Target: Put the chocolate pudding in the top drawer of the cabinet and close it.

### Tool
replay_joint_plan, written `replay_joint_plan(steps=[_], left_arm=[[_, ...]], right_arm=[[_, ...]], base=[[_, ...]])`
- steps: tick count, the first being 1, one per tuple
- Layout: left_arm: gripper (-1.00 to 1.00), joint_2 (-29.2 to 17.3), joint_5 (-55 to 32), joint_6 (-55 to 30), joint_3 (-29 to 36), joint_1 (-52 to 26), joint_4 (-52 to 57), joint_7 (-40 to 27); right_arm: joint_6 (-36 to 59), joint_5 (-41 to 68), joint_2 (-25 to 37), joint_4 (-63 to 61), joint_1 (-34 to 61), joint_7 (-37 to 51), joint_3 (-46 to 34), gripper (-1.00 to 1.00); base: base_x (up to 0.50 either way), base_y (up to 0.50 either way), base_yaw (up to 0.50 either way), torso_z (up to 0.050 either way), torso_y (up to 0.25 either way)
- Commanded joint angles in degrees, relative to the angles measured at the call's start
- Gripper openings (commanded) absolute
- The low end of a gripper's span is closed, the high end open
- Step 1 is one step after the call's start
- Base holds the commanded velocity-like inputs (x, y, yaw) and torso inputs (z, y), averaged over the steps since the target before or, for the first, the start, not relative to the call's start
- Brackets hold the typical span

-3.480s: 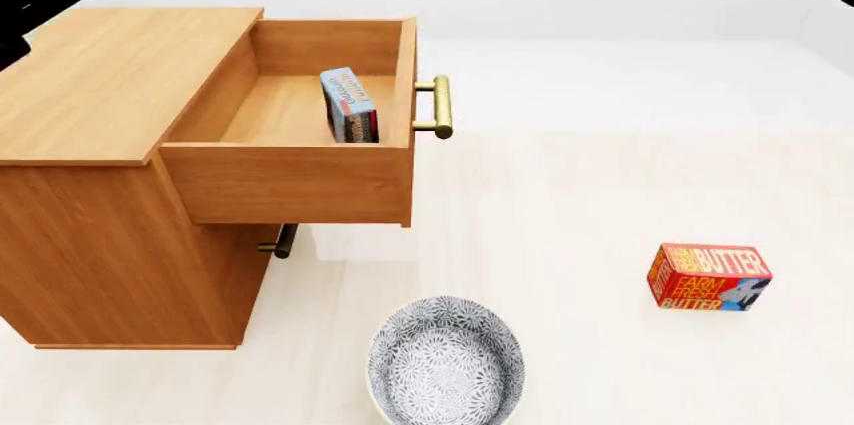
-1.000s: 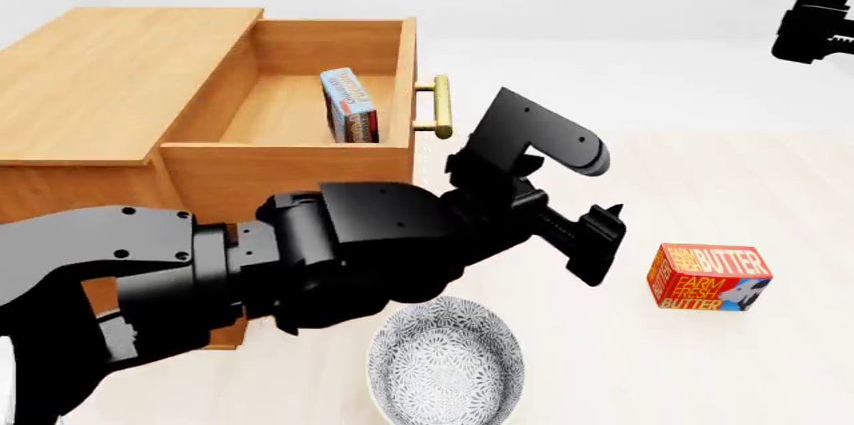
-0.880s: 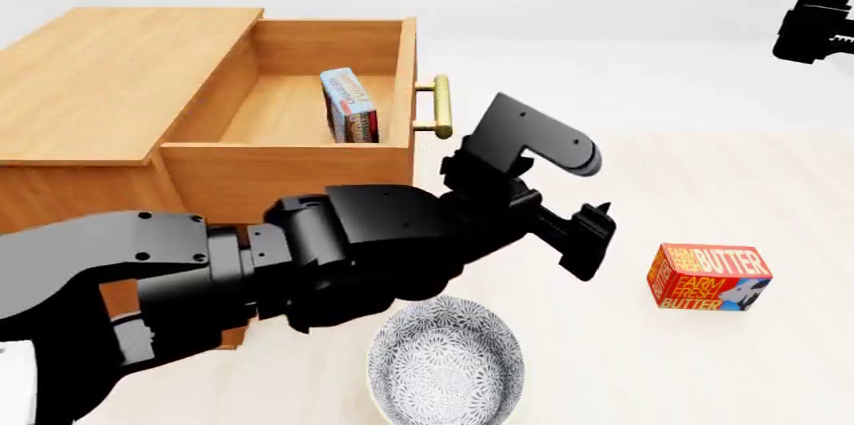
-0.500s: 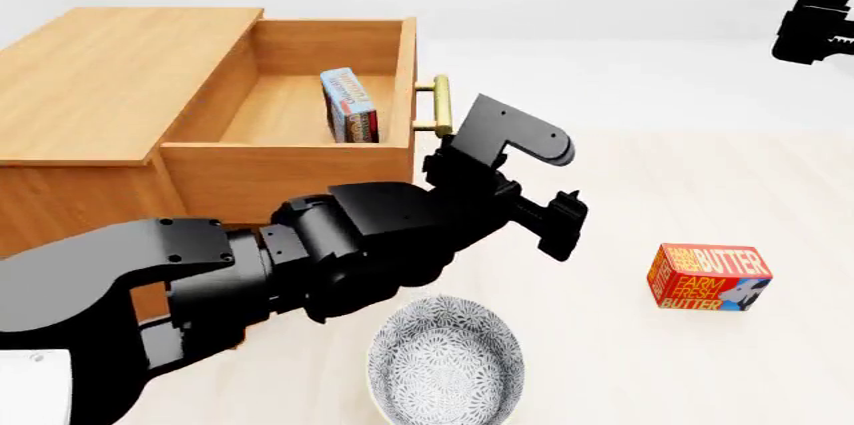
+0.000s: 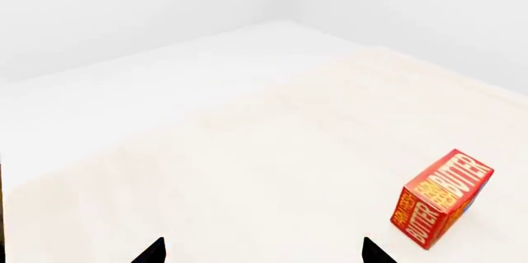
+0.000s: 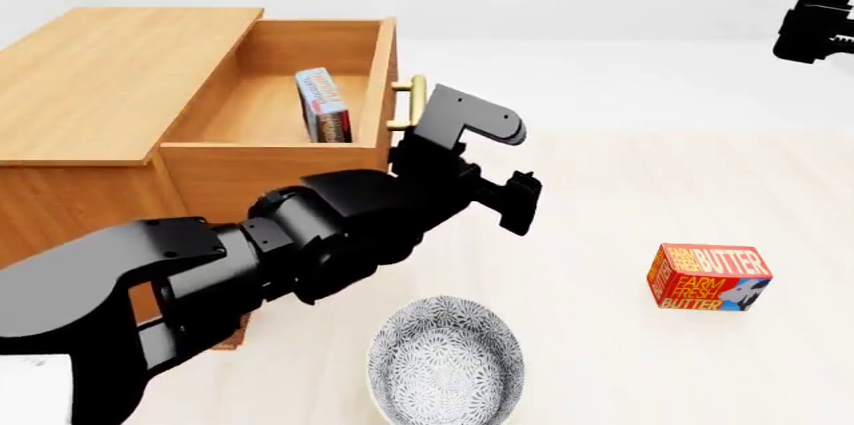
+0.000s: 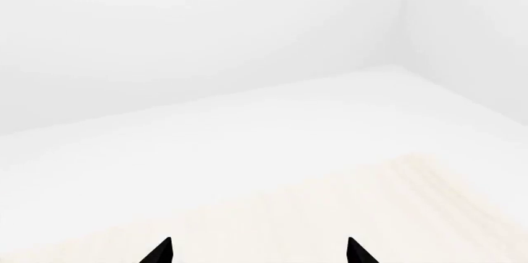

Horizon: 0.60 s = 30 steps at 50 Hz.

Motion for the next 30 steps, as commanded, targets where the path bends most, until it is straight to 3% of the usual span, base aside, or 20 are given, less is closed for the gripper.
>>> replay_joint_plan(steps=[1,14,30], left_arm=[[1.00,-2.46,0.08,0.01,-0.14,0.24,-2.82,1.20],[1.00,-7.24,-0.11,-0.11,-0.40,0.46,-6.03,2.25],[1.00,-10.00,-0.75,-0.42,-0.97,1.07,-12.23,3.76]], right_arm=[[0.31,-0.08,-0.21,-0.11,0.19,0.11,0.40,1.00],[-0.21,-0.16,-0.40,0.02,-0.55,-0.16,0.77,1.00],[0.23,-0.28,-0.42,-0.03,-0.47,0.06,1.23,1.00]], base=[[0.00,0.00,0.00,0.000,0.000],[0.00,0.00,0.00,0.000,0.000],[0.01,0.00,0.00,0.000,0.000]])
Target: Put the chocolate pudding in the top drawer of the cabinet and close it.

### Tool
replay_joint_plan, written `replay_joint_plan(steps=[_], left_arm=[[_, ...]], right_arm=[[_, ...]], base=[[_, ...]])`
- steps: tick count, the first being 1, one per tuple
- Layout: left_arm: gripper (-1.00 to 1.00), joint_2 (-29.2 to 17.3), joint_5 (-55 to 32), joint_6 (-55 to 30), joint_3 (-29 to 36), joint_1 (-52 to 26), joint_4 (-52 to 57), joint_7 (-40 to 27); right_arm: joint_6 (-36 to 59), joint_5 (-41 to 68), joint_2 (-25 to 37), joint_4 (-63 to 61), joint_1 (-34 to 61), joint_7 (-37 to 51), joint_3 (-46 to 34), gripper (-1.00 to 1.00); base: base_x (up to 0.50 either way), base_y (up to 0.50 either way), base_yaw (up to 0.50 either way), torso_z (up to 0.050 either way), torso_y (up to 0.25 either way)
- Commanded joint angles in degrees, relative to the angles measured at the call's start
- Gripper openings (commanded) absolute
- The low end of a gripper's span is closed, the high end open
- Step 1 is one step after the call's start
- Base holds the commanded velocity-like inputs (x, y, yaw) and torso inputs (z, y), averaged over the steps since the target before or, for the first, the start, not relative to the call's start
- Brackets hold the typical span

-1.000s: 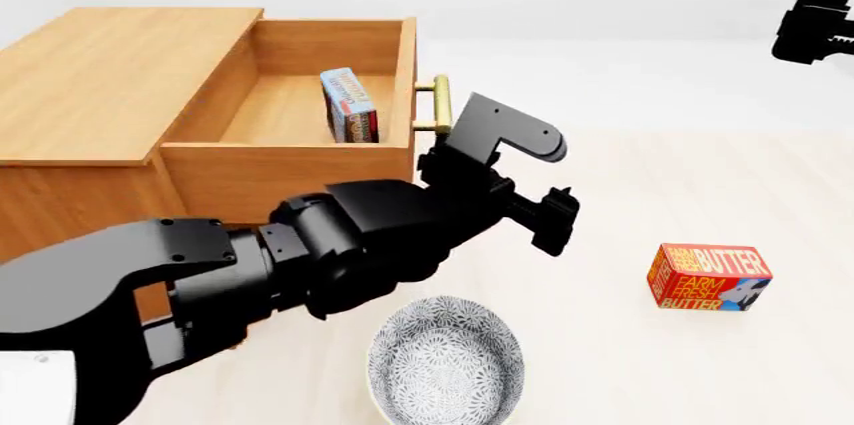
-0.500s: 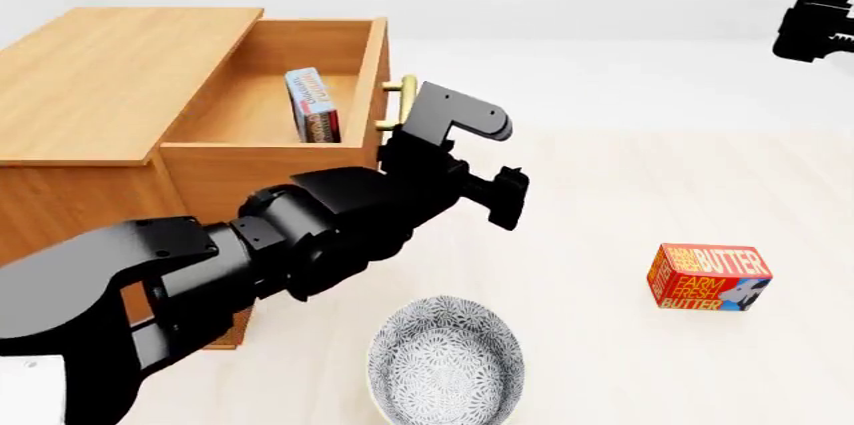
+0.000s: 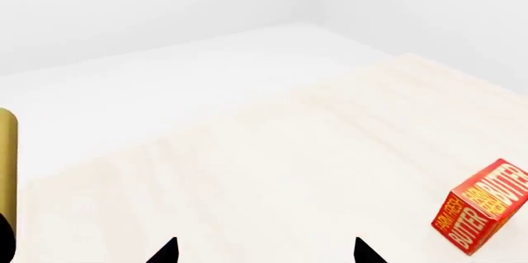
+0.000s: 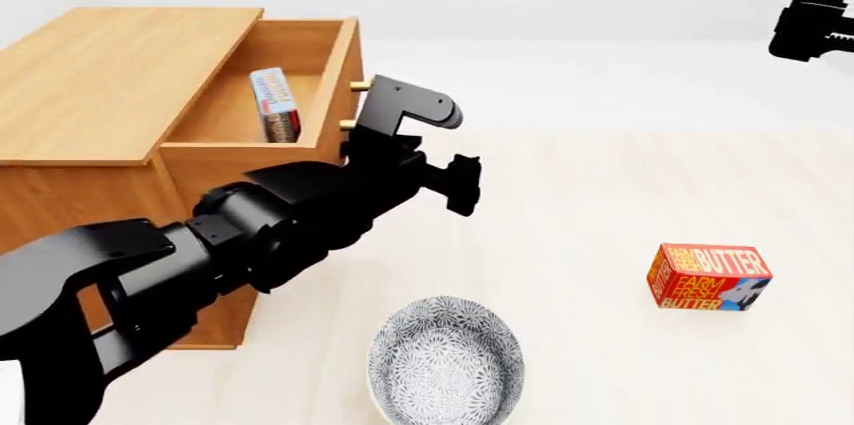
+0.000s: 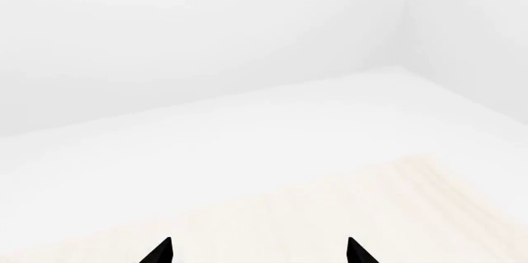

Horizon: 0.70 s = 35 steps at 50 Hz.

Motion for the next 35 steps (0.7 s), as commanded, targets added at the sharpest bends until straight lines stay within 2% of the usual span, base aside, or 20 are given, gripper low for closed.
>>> replay_joint_plan(steps=[1,10,21,35], left_arm=[[1.00,-4.26,-0.49,-0.25,0.60,0.46,-9.63,-1.30],[1.00,-6.59,-0.44,-0.17,0.57,1.11,-8.88,-2.13],[1.00,-11.32,0.04,-0.09,0.61,0.72,-1.92,-5.05],[1.00,-13.25,0.16,-0.37,0.55,0.88,-2.86,-5.23]], right_arm=[[0.22,-0.02,0.02,-0.15,0.27,0.11,0.17,1.00],[0.44,-0.05,-0.33,0.07,0.21,0.15,0.39,1.00],[-0.20,-0.04,-0.36,0.13,-0.60,-0.05,0.70,1.00],[-0.80,0.09,-0.45,0.25,-1.53,-0.22,1.08,1.00]], base=[[0.01,0.00,0.00,0.000,0.000],[0.01,0.00,0.00,0.000,0.000],[0.01,0.00,0.00,0.000,0.000],[0.01,0.00,0.00,0.000,0.000]])
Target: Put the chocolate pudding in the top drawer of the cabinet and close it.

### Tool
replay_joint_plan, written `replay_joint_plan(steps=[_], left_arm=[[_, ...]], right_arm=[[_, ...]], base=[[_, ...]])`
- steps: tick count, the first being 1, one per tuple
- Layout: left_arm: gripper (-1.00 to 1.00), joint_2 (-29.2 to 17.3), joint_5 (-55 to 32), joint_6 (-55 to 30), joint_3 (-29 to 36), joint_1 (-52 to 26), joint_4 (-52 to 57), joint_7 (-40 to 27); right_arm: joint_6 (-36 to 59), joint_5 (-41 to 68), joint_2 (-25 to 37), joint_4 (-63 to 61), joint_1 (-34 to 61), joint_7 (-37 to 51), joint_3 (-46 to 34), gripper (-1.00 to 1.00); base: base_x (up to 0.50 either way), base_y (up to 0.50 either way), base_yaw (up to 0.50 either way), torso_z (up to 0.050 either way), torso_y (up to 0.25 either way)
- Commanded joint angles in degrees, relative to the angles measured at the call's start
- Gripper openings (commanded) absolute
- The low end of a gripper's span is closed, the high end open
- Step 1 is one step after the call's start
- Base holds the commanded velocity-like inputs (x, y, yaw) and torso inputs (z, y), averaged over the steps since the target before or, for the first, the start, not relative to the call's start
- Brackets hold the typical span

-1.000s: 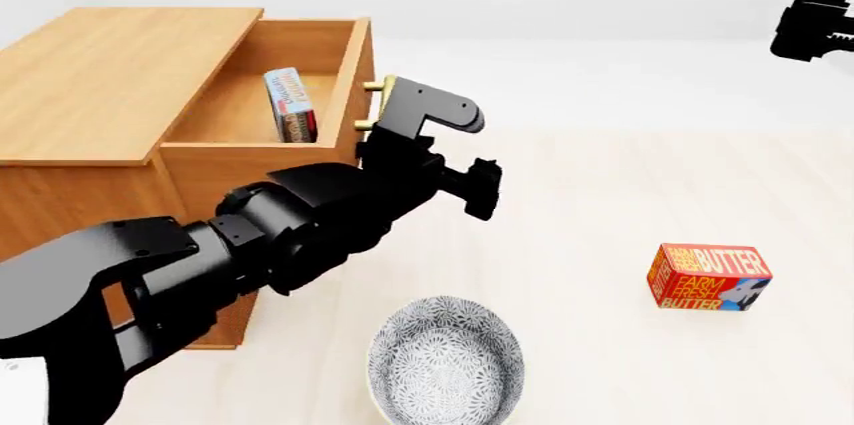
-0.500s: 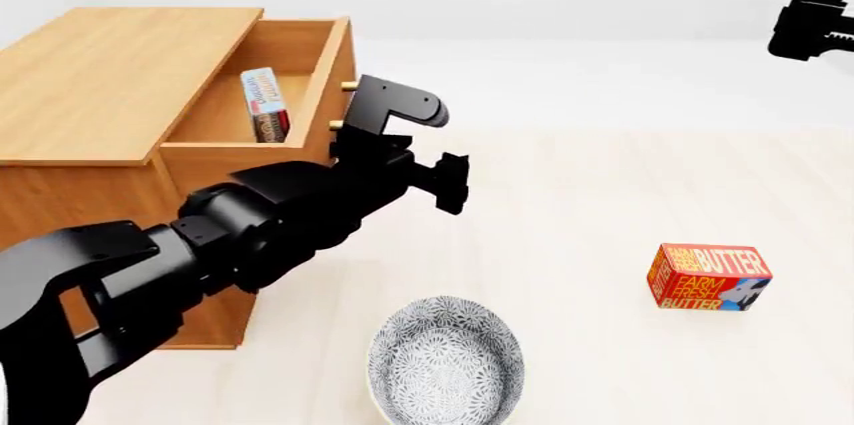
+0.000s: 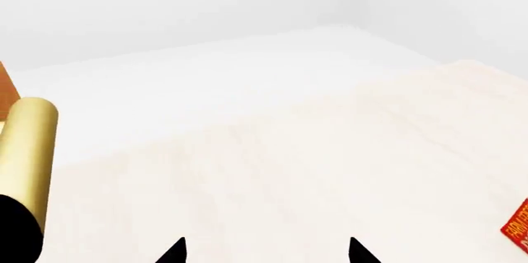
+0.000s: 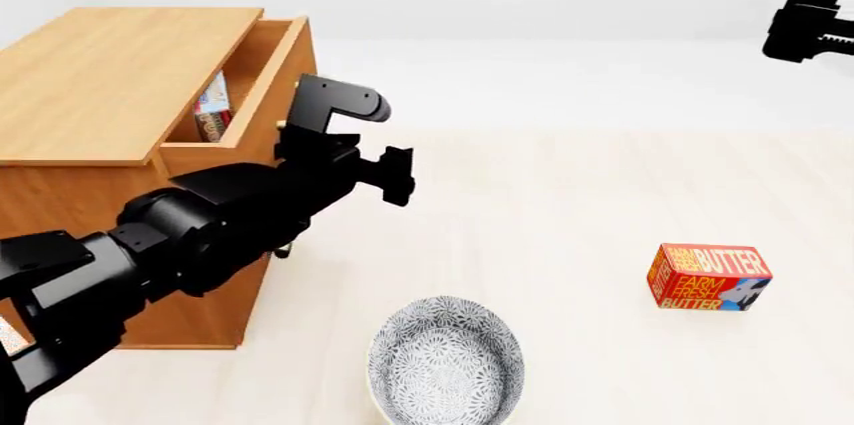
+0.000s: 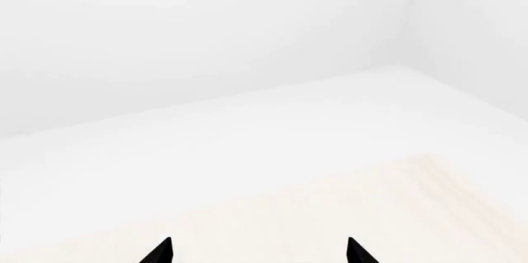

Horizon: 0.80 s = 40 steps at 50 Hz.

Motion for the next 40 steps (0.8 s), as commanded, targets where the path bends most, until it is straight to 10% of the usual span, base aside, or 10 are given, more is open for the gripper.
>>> replay_joint_plan(steps=[1,40], left_arm=[[1.00,-3.51,-0.39,-0.41,1.72,0.49,-6.64,-4.14],[1.00,-12.16,-0.22,-0.91,1.32,0.69,-5.83,-7.39]], right_arm=[[-0.36,0.12,-0.01,-0.15,-0.27,0.03,0.11,1.00],[-0.20,-0.20,-0.17,-0.05,-0.97,0.09,1.06,1.00]], base=[[0.00,0.00,0.00,0.000,0.000],[0.01,0.00,0.00,0.000,0.000]])
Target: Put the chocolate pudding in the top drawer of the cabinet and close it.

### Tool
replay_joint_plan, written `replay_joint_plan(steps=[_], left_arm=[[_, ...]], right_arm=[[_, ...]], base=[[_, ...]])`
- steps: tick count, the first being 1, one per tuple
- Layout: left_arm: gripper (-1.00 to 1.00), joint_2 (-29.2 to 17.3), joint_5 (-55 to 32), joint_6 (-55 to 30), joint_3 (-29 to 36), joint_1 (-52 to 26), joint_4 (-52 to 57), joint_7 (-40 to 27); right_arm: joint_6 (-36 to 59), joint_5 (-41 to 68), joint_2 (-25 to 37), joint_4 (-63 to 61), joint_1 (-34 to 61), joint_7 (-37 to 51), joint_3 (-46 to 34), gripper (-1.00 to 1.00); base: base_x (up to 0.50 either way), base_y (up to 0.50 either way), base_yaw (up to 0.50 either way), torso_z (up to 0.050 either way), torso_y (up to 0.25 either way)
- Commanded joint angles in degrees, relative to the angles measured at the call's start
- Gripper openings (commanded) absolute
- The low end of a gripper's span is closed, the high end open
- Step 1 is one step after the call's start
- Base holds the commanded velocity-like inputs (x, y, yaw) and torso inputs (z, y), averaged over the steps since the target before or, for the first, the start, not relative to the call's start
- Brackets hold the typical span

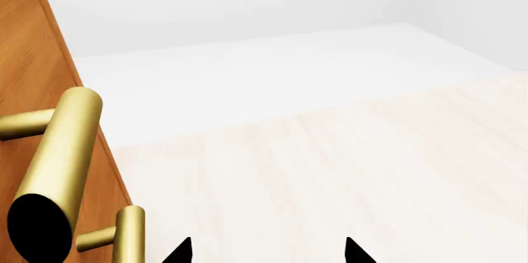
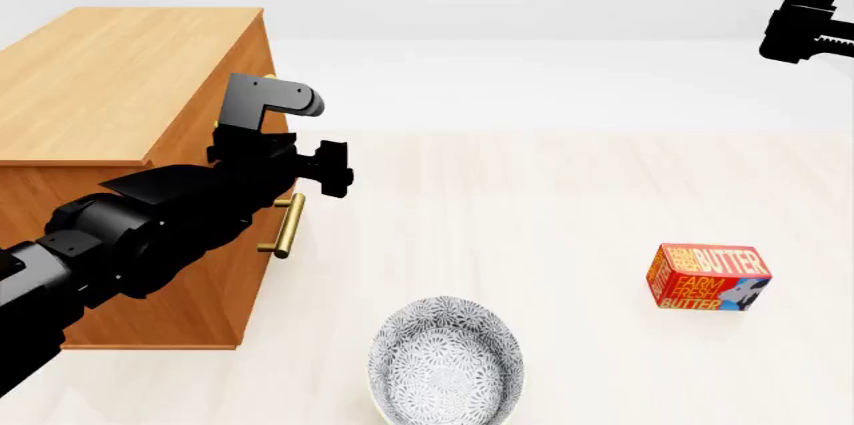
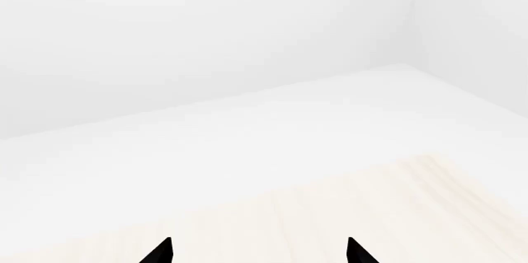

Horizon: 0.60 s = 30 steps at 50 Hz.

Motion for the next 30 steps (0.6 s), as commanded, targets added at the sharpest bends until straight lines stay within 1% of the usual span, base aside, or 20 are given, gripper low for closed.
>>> replay_joint_plan(steps=[1,5,16,24,30], left_arm=[[1.00,-5.46,-0.09,-0.31,1.45,0.67,-4.22,-6.64],[1.00,-7.47,0.30,0.24,1.31,0.50,0.22,-7.88],[1.00,-14.71,3.36,2.02,1.28,-1.00,21.10,-12.14],[1.00,-18.82,4.63,1.27,0.53,-4.22,34.85,-14.81],[1.00,-20.89,4.50,-0.25,-1.04,-8.41,41.86,-16.02]], right_arm=[[-0.13,0.00,0.00,-0.09,-0.14,0.04,0.10,1.00],[-0.31,0.06,0.15,-0.31,-0.40,0.06,0.21,1.00],[-1.12,0.32,0.70,-1.49,-1.47,0.40,0.52,1.00],[-2.70,0.46,0.35,-2.57,-3.14,0.09,0.71,1.00],[-4.44,0.44,-0.49,-3.28,-4.62,-0.34,0.94,1.00]], base=[[0.00,0.00,0.00,0.000,0.000],[0.00,0.00,0.00,0.000,0.000],[0.00,0.00,0.00,0.000,0.001],[0.00,0.00,0.00,0.000,0.001],[0.00,0.00,0.00,0.000,0.000]])
